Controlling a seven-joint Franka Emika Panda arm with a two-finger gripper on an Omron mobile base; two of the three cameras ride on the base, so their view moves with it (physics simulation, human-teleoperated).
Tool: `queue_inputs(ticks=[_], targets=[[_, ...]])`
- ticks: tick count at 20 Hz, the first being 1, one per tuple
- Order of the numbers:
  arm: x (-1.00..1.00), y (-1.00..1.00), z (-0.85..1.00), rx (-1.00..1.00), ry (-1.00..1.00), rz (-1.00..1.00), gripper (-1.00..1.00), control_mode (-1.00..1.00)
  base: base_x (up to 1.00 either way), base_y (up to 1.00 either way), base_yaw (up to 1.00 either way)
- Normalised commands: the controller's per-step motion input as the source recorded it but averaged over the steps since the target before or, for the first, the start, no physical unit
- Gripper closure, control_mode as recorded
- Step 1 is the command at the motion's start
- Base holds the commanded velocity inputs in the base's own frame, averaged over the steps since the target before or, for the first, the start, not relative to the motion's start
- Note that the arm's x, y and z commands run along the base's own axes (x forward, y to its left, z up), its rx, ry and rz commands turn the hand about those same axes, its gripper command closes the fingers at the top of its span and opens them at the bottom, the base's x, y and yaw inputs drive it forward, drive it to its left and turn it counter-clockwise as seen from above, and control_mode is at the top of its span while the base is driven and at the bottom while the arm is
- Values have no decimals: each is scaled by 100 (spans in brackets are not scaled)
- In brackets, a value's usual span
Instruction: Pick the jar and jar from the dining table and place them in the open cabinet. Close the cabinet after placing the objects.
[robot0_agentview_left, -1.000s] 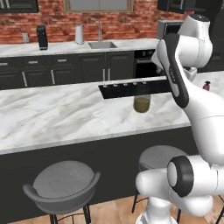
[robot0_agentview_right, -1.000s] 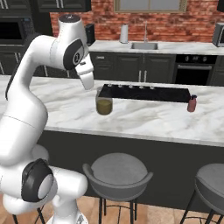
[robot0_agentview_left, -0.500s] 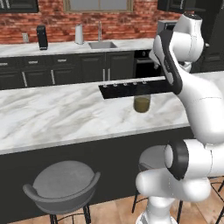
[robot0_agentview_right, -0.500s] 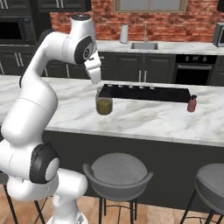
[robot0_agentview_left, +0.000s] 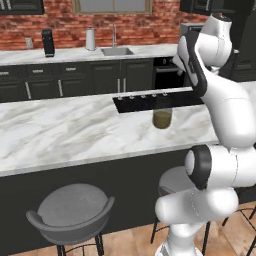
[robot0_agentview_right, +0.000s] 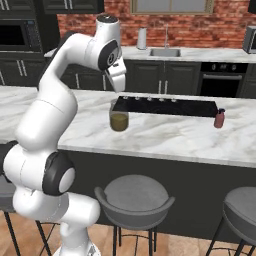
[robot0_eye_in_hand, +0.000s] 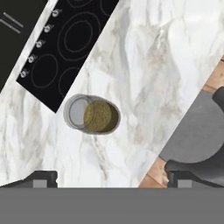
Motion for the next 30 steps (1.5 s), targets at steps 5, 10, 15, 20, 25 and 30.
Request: queue_inputs(ticks=[5, 10, 15, 20, 25, 30], targets=[[31, -18, -6, 2, 0, 0, -100, -100, 0, 0, 0], [19, -19, -17, 1, 0, 0, -100, -100, 0, 0, 0], [10, -12, -26, 0, 0, 0, -100, -100, 0, 0, 0], [4, -1, -36, 0, 0, 0, -100, -100, 0, 0, 0], [0, 3, -17, 0, 0, 0, -100, -100, 0, 0, 0], [0, 23, -4, -1, 0, -3, -100, -100, 0, 0, 0]])
